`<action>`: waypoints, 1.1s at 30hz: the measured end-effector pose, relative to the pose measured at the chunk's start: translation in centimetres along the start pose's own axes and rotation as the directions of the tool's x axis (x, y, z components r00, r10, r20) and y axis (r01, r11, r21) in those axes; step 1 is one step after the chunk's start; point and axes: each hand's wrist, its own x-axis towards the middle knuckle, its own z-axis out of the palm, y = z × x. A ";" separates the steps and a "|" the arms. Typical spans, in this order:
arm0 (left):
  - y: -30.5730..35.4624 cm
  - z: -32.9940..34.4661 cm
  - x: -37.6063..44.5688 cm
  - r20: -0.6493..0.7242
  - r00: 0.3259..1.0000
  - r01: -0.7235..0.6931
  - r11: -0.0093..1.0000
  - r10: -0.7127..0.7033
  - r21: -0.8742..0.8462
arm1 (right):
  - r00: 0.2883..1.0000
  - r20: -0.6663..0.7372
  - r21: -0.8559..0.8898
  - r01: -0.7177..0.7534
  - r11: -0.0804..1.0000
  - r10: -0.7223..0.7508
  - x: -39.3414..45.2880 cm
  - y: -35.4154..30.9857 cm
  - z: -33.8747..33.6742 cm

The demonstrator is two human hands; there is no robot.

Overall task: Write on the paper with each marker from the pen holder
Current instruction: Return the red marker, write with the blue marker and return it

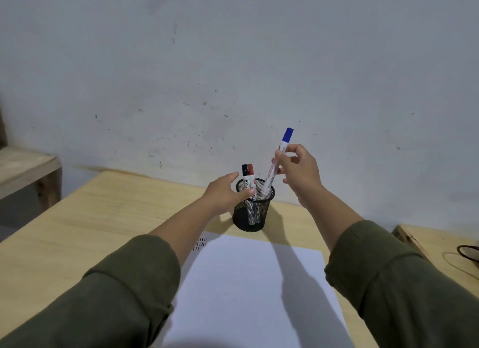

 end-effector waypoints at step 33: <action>-1.3 0.4 1.7 0.039 0.999 -0.004 0.997 0.001 0.076 | 0.976 -0.034 -0.310 -0.216 0.926 0.216 1.0 6.1 2.7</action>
